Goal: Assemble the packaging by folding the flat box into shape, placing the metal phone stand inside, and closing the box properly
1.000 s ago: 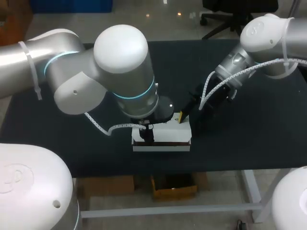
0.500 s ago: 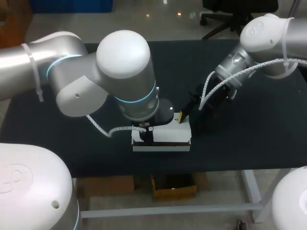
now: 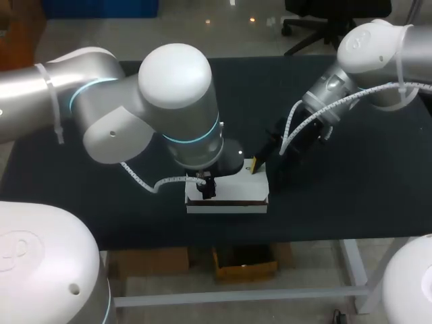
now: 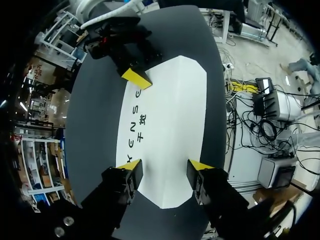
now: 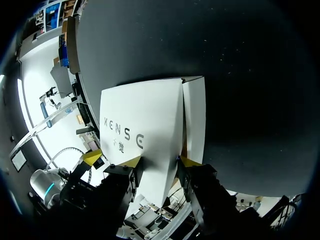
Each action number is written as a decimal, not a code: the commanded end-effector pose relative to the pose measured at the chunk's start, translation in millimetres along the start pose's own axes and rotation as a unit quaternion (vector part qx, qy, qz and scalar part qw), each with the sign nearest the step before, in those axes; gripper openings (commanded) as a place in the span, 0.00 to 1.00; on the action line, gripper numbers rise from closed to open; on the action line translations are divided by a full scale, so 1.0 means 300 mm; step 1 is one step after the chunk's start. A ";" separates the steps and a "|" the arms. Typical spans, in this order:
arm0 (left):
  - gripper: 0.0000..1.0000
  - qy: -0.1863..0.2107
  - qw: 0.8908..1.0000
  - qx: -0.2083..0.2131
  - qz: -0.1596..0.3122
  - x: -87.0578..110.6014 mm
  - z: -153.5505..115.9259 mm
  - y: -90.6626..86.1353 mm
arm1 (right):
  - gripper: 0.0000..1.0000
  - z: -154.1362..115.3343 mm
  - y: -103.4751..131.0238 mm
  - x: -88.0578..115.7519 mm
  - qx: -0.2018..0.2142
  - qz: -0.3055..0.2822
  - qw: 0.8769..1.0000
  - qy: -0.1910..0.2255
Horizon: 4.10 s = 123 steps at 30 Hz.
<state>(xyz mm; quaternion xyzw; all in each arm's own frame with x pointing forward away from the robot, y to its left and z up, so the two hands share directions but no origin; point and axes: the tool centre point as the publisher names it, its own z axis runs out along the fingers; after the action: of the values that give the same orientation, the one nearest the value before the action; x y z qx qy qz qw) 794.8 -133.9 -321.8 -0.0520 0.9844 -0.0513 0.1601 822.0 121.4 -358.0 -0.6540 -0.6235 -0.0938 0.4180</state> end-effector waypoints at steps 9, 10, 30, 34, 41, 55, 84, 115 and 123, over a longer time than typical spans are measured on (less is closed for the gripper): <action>0.58 -0.010 1.000 -0.002 0.006 -0.004 0.032 -0.007 | 0.42 0.001 0.008 0.002 0.004 -0.001 1.000 0.001; 0.58 -0.012 1.000 -0.001 0.006 -0.005 0.034 -0.007 | 0.42 0.001 0.008 0.003 0.004 -0.001 1.000 0.001; 0.49 -0.065 0.998 -0.007 0.010 -0.021 0.068 -0.011 | 0.42 0.000 0.007 0.004 0.004 -0.002 1.000 0.000; 0.42 -0.075 0.997 -0.005 0.006 -0.026 0.072 -0.014 | 0.42 0.000 0.008 0.004 0.004 -0.002 1.000 0.001; 0.37 -0.089 0.996 -0.009 0.005 -0.027 0.073 -0.025 | 0.42 0.001 0.009 0.005 0.005 -0.002 1.000 0.000; 0.32 -0.111 0.994 -0.007 0.007 -0.011 0.065 -0.034 | 0.42 -0.008 0.008 0.006 0.002 -0.004 1.000 -0.002; 0.33 -0.129 0.991 -0.025 0.007 0.012 0.103 -0.029 | 0.42 -0.032 -0.012 0.007 -0.008 -0.006 1.000 0.000; 0.34 -0.134 0.991 -0.027 0.007 0.039 0.111 -0.020 | 0.04 -0.112 -0.098 0.048 -0.079 -0.037 0.996 -0.005; 0.36 -0.133 0.991 -0.024 0.008 0.042 0.111 -0.019 | 0.00 -0.092 -0.121 0.079 -0.088 -0.057 0.994 -0.013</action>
<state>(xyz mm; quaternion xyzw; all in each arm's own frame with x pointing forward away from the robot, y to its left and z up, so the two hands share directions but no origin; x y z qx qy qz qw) 795.4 -142.0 -355.1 -0.0532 0.9566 -0.0208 0.2859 810.6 112.1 -311.7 -0.6487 -0.6544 -0.1590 0.3546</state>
